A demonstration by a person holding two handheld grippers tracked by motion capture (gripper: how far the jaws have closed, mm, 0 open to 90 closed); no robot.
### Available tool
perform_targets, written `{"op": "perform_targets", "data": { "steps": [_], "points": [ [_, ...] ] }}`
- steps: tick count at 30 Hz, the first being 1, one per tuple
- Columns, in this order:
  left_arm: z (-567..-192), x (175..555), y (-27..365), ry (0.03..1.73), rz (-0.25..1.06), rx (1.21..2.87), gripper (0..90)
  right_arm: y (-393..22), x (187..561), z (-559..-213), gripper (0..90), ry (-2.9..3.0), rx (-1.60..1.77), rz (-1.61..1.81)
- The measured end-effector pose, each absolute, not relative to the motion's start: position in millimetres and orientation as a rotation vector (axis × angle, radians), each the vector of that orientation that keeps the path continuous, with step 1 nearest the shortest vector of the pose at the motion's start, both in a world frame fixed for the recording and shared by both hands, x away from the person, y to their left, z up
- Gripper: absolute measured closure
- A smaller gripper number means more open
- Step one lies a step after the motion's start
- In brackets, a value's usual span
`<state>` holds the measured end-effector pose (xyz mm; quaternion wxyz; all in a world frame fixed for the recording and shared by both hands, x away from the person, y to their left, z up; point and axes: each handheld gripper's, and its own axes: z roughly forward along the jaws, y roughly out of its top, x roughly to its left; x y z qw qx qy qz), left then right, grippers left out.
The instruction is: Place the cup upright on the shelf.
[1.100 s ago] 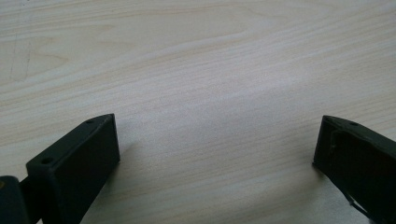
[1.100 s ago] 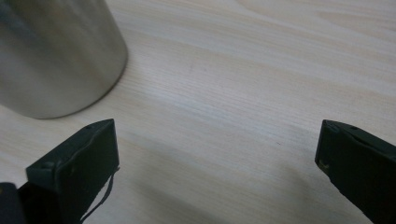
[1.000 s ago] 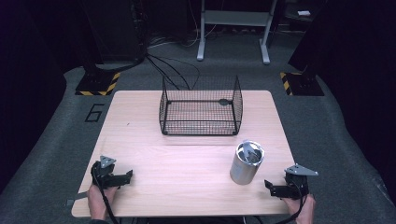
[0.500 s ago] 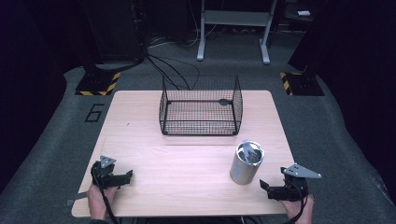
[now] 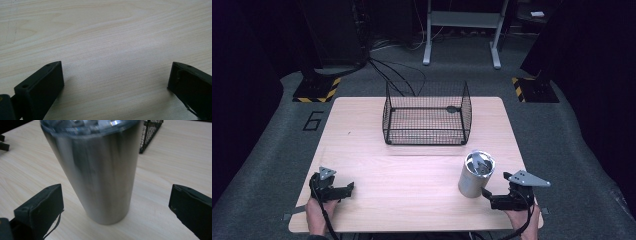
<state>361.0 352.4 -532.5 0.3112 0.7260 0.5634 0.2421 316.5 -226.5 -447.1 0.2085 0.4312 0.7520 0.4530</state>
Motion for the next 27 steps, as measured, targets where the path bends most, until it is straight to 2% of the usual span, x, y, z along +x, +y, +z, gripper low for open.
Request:
{"op": "perform_targets", "data": {
  "steps": [10, 27],
  "points": [
    [-533, 361, 352, 1.484, 0.648, 1.920, 0.0, -209, 325, -436, 0.0, 2.083, 1.135, 1.301],
    [-533, 361, 352, 1.481, 0.656, 1.912, 0.1, -192, 341, -437, 0.0, 2.029, 1.110, 1.366]
  ]
}}
